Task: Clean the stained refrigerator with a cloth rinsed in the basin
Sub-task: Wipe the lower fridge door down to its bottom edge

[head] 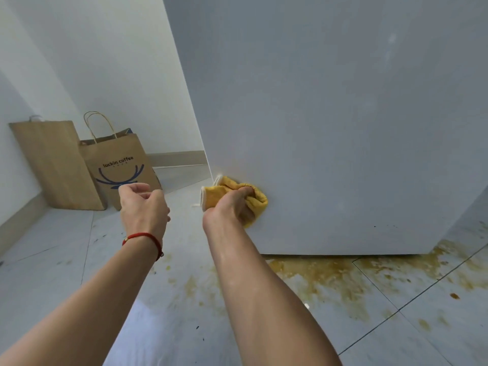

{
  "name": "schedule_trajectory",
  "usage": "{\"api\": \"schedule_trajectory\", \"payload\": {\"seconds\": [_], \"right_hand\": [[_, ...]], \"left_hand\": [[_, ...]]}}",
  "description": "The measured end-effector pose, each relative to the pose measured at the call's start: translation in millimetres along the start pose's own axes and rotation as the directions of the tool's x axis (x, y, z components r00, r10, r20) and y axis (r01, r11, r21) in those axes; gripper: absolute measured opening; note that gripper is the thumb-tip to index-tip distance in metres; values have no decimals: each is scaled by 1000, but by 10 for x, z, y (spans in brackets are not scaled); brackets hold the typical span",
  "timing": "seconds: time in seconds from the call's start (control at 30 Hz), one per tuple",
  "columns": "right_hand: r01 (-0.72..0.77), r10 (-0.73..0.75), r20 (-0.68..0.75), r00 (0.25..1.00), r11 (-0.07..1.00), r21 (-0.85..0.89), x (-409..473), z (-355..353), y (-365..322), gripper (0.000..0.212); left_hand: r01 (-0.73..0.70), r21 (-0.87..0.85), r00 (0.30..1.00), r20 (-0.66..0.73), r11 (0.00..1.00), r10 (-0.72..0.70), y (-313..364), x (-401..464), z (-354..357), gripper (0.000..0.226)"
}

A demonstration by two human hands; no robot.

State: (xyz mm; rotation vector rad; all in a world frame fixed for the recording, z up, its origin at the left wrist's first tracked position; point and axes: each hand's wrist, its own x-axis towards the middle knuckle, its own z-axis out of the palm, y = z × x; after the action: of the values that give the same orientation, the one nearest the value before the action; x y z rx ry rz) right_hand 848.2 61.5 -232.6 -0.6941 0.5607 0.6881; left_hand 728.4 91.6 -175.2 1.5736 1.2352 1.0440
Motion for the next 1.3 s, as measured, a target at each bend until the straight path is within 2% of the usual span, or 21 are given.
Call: {"api": "schedule_trajectory", "payload": {"seconds": [0.1,0.13,0.2,0.27,0.3,0.33,0.37,0.4,0.47,0.53,0.6,0.67,0.7,0.77,0.87,0.93,1.03,1.1,1.23,1.3], "right_hand": [[-98,101,3,995,960,263,-17,-183,-188,14],[-105,100,33,994,954,279,2,-291,-285,18],[63,-55,-40,998,969,238,-22,-425,-587,41],[275,-283,-154,947,959,-70,65,-603,-879,64],[410,-474,-162,866,857,-313,99,-735,-997,76],[521,-663,-123,738,677,-520,133,-827,-1105,83],[620,-811,-37,583,474,-626,142,-916,-1189,85],[666,-895,73,440,270,-695,180,-970,-1185,86],[618,-925,274,262,-57,-784,214,-1019,-1042,86],[474,-829,547,121,-436,-765,269,-995,-663,79],[357,-563,826,19,-768,-531,382,-1001,-307,70],[263,-240,969,-59,-940,-217,526,-1031,-138,77],[209,-90,993,-70,-975,-74,614,-1064,-137,80],[119,154,984,-84,-979,164,783,-1146,-240,75],[130,378,919,-108,-911,390,934,-1251,-615,67],[64,473,875,-99,-875,480,991,-1407,-976,67],[5,496,868,-33,-868,496,976,-1789,-1591,69],[-18,440,897,-34,-898,440,926,-2008,-1800,66],[48,408,904,-129,-908,417,987,-1921,-1462,69],[94,469,873,-135,-871,483,1033,-1687,-1069,66]], "left_hand": [[-27,40,1000,7,999,27,-6,-6,-16,26],[-34,50,999,27,998,33,-9,-44,13,26],[-56,67,996,75,996,51,-19,-129,109,28],[-67,90,990,126,994,56,-18,-214,211,29],[-71,96,986,158,993,55,-14,-257,261,29],[-77,101,980,188,992,57,-4,-297,298,29],[-88,104,975,214,991,64,15,-331,330,29],[-101,112,970,231,988,73,33,-346,343,29],[-132,138,963,253,982,94,48,-365,350,30],[-139,153,963,250,978,98,18,-345,312,30],[-138,168,968,232,976,97,-36,-308,254,30],[-160,200,969,221,967,114,-108,-258,192,30],[-173,211,967,224,962,125,-129,-248,170,30],[-190,225,963,231,956,137,-164,-235,146,30],[-168,236,966,235,957,112,-193,-229,159,31],[-154,235,963,251,960,93,-203,-245,173,32],[-156,229,956,281,961,88,-201,-244,199,33],[-165,236,951,295,958,91,-201,-242,200,33],[-180,267,944,317,947,91,-216,-245,162,34],[-159,286,948,312,945,65,-236,-248,140,34]]}}
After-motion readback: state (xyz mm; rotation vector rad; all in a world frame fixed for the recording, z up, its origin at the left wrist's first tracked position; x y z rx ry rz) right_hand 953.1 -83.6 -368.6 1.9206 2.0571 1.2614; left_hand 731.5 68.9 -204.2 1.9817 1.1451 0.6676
